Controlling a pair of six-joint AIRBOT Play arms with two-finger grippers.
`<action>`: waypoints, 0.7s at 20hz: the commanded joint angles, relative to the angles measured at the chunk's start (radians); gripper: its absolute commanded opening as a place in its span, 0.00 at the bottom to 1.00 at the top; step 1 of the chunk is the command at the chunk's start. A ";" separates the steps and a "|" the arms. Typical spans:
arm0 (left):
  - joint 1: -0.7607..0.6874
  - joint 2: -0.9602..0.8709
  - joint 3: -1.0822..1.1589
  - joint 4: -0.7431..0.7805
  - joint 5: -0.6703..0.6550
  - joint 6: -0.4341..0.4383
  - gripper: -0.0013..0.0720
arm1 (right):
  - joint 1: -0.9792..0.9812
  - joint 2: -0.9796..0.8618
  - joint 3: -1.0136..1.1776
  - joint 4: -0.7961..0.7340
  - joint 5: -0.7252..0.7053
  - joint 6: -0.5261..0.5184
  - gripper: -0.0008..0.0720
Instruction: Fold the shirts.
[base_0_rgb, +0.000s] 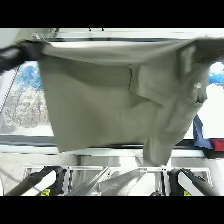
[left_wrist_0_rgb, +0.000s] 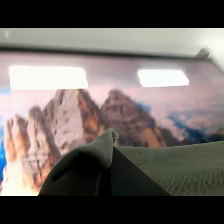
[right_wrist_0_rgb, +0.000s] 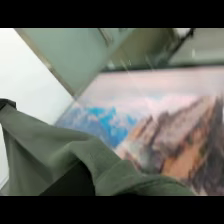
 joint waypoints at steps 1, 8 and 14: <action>-0.072 -0.270 0.001 0.090 -0.143 -0.004 0.03 | 0.072 -0.272 -0.021 -0.034 -0.050 -0.035 0.04; -0.080 -0.600 0.016 0.049 -0.264 0.037 0.03 | 0.132 -0.705 -0.019 0.124 -0.140 -0.161 0.04; -0.116 -0.685 0.156 0.055 -0.216 0.038 0.03 | 0.100 -0.773 0.003 0.205 -0.171 -0.223 0.04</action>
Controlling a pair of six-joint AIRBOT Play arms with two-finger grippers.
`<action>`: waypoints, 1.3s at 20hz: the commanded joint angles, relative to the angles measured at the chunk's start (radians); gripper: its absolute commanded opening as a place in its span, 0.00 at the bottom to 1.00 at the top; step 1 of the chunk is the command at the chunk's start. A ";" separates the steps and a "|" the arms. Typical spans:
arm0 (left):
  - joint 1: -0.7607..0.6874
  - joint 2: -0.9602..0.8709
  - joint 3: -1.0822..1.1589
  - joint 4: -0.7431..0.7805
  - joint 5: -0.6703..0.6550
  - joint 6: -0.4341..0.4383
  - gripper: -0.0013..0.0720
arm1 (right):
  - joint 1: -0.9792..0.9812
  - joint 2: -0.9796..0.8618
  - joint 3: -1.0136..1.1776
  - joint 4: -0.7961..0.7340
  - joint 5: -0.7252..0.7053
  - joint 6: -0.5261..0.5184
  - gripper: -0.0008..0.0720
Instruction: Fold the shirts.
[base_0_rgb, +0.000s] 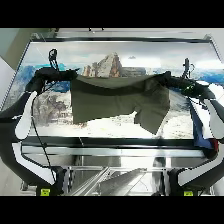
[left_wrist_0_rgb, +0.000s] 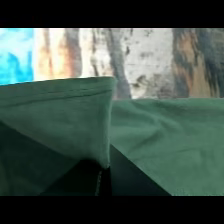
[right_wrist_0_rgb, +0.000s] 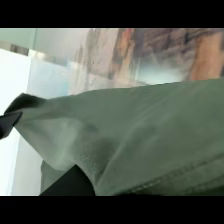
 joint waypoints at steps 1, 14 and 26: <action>-0.014 -0.037 0.067 0.005 0.005 0.000 0.03 | -0.016 -0.034 0.006 0.036 -0.010 -0.034 0.04; 0.193 -0.005 0.151 0.218 0.807 -0.293 0.96 | -0.309 0.176 0.004 -0.554 0.346 0.182 0.47; 0.043 0.086 -0.391 0.209 0.611 -0.294 0.96 | -0.319 0.183 0.003 -0.720 0.343 0.249 0.69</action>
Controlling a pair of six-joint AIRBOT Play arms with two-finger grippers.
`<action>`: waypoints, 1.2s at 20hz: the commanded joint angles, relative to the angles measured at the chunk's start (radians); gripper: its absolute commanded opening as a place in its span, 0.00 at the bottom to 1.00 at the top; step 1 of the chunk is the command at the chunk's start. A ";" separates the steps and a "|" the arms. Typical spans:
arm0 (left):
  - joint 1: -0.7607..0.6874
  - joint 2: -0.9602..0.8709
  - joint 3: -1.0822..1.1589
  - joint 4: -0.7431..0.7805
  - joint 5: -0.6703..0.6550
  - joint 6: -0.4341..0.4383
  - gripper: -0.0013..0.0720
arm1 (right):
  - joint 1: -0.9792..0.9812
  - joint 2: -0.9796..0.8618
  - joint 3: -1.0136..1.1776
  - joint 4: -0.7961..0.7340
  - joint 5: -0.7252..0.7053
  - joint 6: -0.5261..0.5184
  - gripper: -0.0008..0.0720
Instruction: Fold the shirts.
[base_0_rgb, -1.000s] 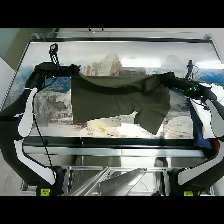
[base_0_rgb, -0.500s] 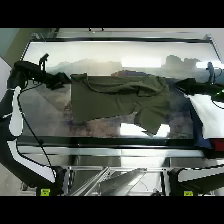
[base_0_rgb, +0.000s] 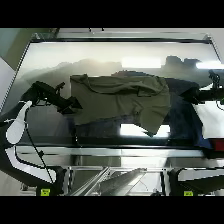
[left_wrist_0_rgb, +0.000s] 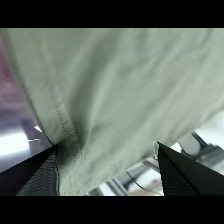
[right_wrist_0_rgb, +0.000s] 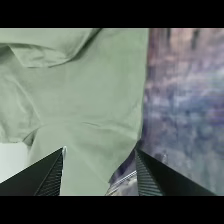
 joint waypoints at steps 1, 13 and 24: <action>-0.050 0.000 -0.071 0.014 -0.035 -0.002 0.96 | 0.003 -0.001 0.000 -0.019 0.001 0.004 0.69; 0.068 0.172 0.045 0.136 0.071 -0.054 0.72 | 0.002 -0.008 0.000 -0.016 0.016 0.000 0.69; -0.071 0.253 -0.327 0.118 -0.227 -0.063 0.72 | 0.002 -0.010 0.000 -0.016 0.012 0.005 0.70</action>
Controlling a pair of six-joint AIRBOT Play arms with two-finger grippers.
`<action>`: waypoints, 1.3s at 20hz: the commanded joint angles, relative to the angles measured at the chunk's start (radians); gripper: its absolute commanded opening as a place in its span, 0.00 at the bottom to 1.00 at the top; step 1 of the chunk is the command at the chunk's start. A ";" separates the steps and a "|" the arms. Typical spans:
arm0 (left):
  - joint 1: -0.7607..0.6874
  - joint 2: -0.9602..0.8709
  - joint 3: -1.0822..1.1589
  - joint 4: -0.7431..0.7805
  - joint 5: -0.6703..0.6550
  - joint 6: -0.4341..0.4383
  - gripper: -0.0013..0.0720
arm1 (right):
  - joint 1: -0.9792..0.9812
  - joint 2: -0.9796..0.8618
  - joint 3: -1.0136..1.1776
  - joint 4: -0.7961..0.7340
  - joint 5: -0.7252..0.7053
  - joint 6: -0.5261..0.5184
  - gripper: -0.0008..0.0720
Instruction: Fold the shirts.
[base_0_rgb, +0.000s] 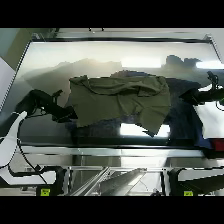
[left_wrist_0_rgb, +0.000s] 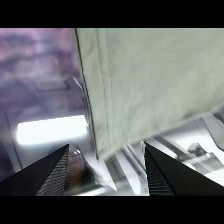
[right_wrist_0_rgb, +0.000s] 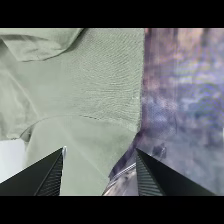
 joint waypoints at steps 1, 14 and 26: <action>-0.061 0.006 -0.095 -0.033 -0.189 0.000 0.72 | 0.000 -0.001 0.000 0.000 0.007 0.002 0.69; -0.030 -0.012 0.002 -0.227 -0.104 0.150 0.03 | 0.001 -0.043 -0.149 -0.018 -0.182 -0.014 0.70; 0.162 0.016 0.047 -0.200 -0.182 0.211 0.03 | 0.217 -0.147 -0.147 0.039 -0.180 0.024 0.69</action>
